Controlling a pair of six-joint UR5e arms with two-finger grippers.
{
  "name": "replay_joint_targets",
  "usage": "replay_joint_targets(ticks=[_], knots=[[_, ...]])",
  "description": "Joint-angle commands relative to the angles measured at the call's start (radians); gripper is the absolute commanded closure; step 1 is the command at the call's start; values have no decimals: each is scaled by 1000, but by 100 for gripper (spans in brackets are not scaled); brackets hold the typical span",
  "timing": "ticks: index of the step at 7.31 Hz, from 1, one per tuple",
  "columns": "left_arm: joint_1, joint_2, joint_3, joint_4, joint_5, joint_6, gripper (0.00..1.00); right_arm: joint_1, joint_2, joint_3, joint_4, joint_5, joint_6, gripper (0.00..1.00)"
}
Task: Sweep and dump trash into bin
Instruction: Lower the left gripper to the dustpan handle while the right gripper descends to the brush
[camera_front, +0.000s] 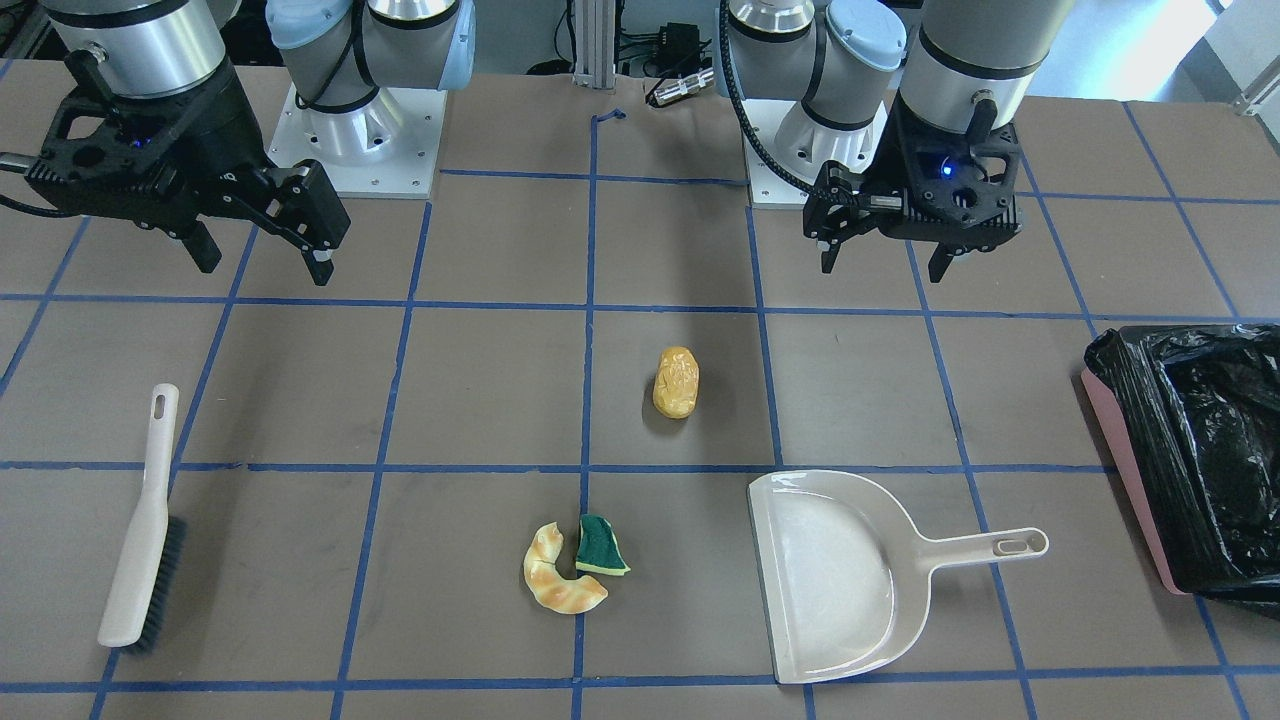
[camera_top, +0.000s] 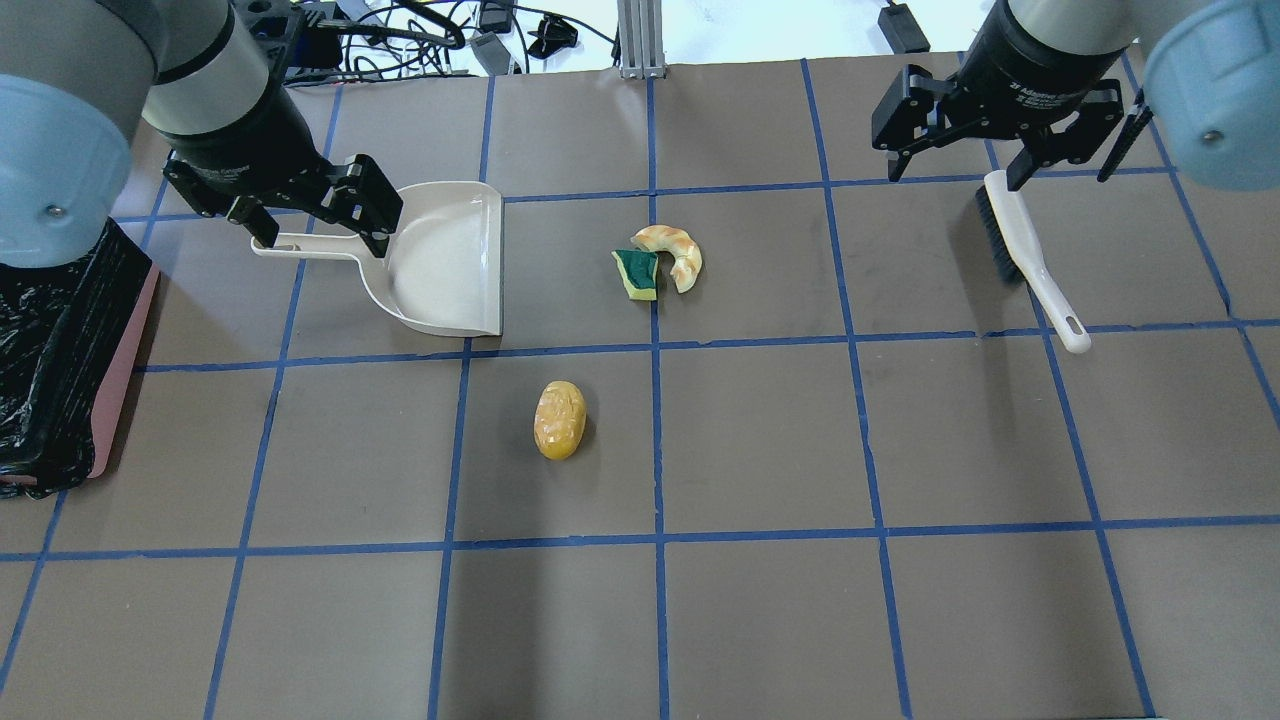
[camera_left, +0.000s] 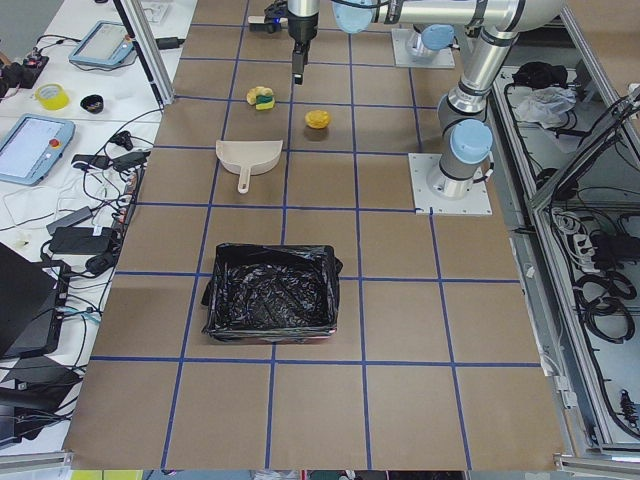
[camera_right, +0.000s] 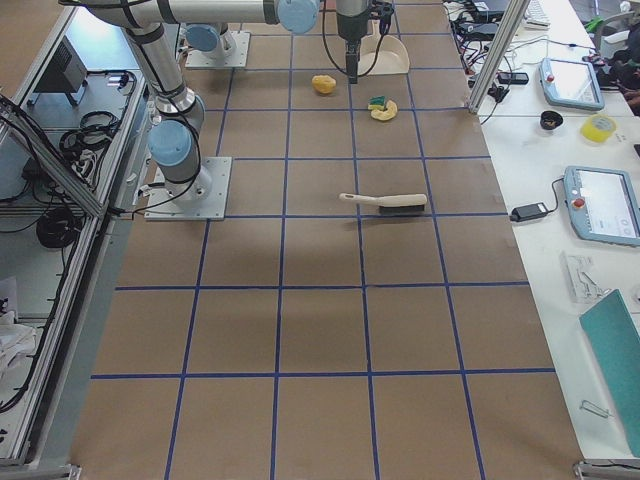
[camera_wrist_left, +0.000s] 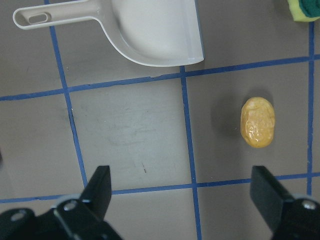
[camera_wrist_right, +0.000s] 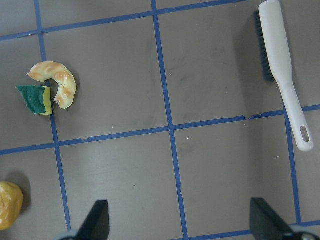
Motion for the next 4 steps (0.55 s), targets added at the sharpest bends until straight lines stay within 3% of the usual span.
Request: replay_joint_targets(ticks=[1,4], knots=[[0,-4,0,1,0,0,0,0,-2,0,-3,-7,-1,0],[2,-7,1,1,-2,0,0,0,7,0,-3,-4,-3,0]])
